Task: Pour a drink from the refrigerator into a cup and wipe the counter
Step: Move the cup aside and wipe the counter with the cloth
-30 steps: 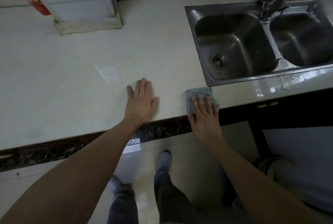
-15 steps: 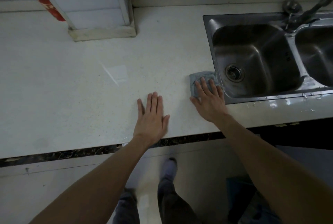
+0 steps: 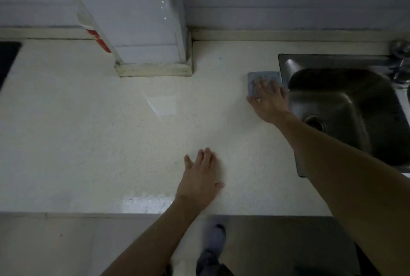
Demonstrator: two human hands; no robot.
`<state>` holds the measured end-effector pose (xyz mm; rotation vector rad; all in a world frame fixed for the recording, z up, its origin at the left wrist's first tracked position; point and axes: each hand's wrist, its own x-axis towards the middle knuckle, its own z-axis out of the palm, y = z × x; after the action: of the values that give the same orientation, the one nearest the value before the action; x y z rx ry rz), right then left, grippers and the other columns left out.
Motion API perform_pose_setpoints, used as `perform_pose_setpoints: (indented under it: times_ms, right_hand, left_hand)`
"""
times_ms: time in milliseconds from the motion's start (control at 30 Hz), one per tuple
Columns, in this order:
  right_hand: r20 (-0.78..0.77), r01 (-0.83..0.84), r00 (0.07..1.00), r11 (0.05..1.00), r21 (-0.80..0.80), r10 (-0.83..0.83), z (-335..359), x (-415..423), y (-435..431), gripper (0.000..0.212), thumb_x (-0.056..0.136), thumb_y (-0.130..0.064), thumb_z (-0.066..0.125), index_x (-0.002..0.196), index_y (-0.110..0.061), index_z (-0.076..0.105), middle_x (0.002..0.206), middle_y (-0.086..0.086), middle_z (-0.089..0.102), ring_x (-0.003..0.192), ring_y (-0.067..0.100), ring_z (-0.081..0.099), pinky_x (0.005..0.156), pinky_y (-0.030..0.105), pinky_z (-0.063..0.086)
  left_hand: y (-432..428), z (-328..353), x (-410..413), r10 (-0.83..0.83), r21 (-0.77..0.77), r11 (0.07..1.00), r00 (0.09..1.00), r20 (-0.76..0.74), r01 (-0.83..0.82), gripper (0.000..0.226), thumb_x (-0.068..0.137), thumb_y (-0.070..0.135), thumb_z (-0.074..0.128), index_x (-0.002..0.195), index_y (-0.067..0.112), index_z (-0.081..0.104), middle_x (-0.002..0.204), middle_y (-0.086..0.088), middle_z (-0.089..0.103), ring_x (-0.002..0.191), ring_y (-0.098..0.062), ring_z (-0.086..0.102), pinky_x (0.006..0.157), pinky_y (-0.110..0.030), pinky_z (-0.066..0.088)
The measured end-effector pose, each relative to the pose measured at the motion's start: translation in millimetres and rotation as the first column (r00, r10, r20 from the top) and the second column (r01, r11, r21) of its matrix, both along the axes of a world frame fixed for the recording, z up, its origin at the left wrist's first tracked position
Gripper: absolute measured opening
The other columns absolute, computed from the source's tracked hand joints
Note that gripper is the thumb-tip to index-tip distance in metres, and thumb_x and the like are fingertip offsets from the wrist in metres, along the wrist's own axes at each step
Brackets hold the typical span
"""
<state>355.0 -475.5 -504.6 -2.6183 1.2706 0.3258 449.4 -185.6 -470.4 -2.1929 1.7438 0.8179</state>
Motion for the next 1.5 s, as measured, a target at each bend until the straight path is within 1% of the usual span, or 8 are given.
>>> perform_pose_setpoints:
  times_ms: [200, 333, 433, 700, 1133, 1233, 1367, 1500]
  right_hand:
    - [0.063, 0.100, 0.993, 0.995, 0.008, -0.100, 7.7, 35.0, -47.3, 0.067, 0.097, -0.058, 0.025, 0.153, -0.022, 0.021, 0.161, 0.007, 0.015, 0.148, 0.033, 0.011, 0.117, 0.056, 0.006]
    - [-0.043, 0.037, 0.998, 0.999, 0.013, -0.036, 0.4, 47.5, -82.6, 0.089, 0.080, -0.075, -0.002, 0.152, -0.026, 0.016, 0.162, 0.005, 0.009, 0.147, 0.036, 0.007, 0.115, 0.058, 0.012]
    - [0.000, 0.075, 0.997, 0.997, -0.021, -0.075, 3.1, 58.7, -97.0, 0.074, 0.092, -0.063, 0.018, 0.153, -0.024, 0.011, 0.162, 0.002, 0.010, 0.148, 0.033, 0.007, 0.117, 0.053, 0.012]
    - [-0.027, 0.120, 0.993, 0.993, 0.023, -0.119, 7.9, 73.3, -110.6, 0.077, 0.091, -0.065, 0.027, 0.154, -0.024, 0.008, 0.163, 0.003, 0.007, 0.148, 0.035, 0.005, 0.117, 0.056, 0.007]
    - [0.005, -0.112, 0.994, 0.994, 0.006, 0.112, 6.7, 25.8, 36.9, 0.077, 0.093, -0.062, 0.030, 0.155, -0.021, 0.012, 0.163, 0.003, 0.008, 0.149, 0.031, 0.002, 0.118, 0.051, 0.004]
    - [0.026, -0.082, 0.996, 0.996, 0.033, 0.081, 6.0, -6.7, 82.2, 0.074, 0.094, -0.063, 0.026, 0.155, -0.024, 0.012, 0.163, 0.001, 0.007, 0.150, 0.029, -0.001, 0.119, 0.053, 0.002]
    - [-0.016, -0.012, 1.000, 0.997, 0.072, 0.013, 6.8, -58.2, 145.7, 0.077, 0.089, -0.069, -0.001, 0.155, -0.030, 0.007, 0.163, -0.004, -0.002, 0.150, 0.023, -0.009, 0.120, 0.052, 0.001]
    - [-0.036, 0.129, 0.991, 0.988, 0.088, -0.126, 9.4, -102.5, 206.6, 0.075, 0.088, -0.068, 0.007, 0.154, -0.034, 0.008, 0.163, -0.008, 0.000, 0.149, 0.020, -0.008, 0.119, 0.046, 0.002]
  left_hand:
    - [-6.1, -0.6, 1.6, -0.029, 0.030, 0.999, 0.999, 0.038, 0.028, 0.082, 0.099, 0.051, 0.042, 0.155, 0.003, 0.009, 0.163, -0.015, 0.006, 0.151, -0.033, 0.008, 0.120, -0.058, 0.013]
    - [-5.3, -3.2, 1.6, -0.021, 0.042, 0.999, 1.000, 0.018, 0.020, 0.081, 0.099, 0.050, 0.043, 0.155, 0.003, 0.008, 0.164, -0.016, 0.002, 0.152, -0.033, 0.004, 0.120, -0.059, 0.010]
    - [-4.7, -5.6, 2.4, -0.020, 0.035, 0.999, 1.000, 0.017, 0.019, 0.081, 0.099, 0.050, 0.043, 0.156, 0.003, 0.007, 0.164, -0.017, 0.001, 0.152, -0.034, 0.002, 0.120, -0.060, 0.009]
    - [-4.6, -9.0, 2.6, -0.008, 0.052, 0.999, 1.000, -0.012, 0.008, 0.082, 0.100, 0.048, 0.044, 0.156, 0.003, 0.003, 0.164, -0.018, -0.003, 0.152, -0.034, -0.002, 0.120, -0.061, 0.005]
    - [-6.5, -5.4, 3.6, -0.014, -0.019, 1.000, 1.000, -0.017, 0.014, 0.083, 0.096, 0.049, 0.051, 0.154, 0.000, 0.015, 0.161, -0.018, 0.011, 0.149, -0.036, 0.011, 0.117, -0.064, 0.017]
    - [-2.5, -4.3, 2.6, -0.011, -0.035, 0.999, 0.999, -0.040, 0.009, 0.080, 0.098, 0.045, 0.049, 0.154, 0.000, 0.014, 0.162, -0.020, 0.009, 0.150, -0.037, 0.007, 0.116, -0.066, 0.014]
    - [-3.1, 4.5, 2.8, -0.038, -0.035, 0.999, 0.999, -0.028, 0.037, 0.077, 0.098, 0.045, 0.049, 0.153, 0.001, 0.018, 0.160, -0.021, 0.014, 0.148, -0.038, 0.012, 0.113, -0.068, 0.019]
    - [5.5, 8.6, 7.2, -0.058, -0.067, 0.996, 0.998, -0.009, 0.058, 0.078, 0.097, 0.045, 0.050, 0.152, 0.000, 0.018, 0.159, -0.020, 0.017, 0.145, -0.036, 0.019, 0.111, -0.068, 0.024]
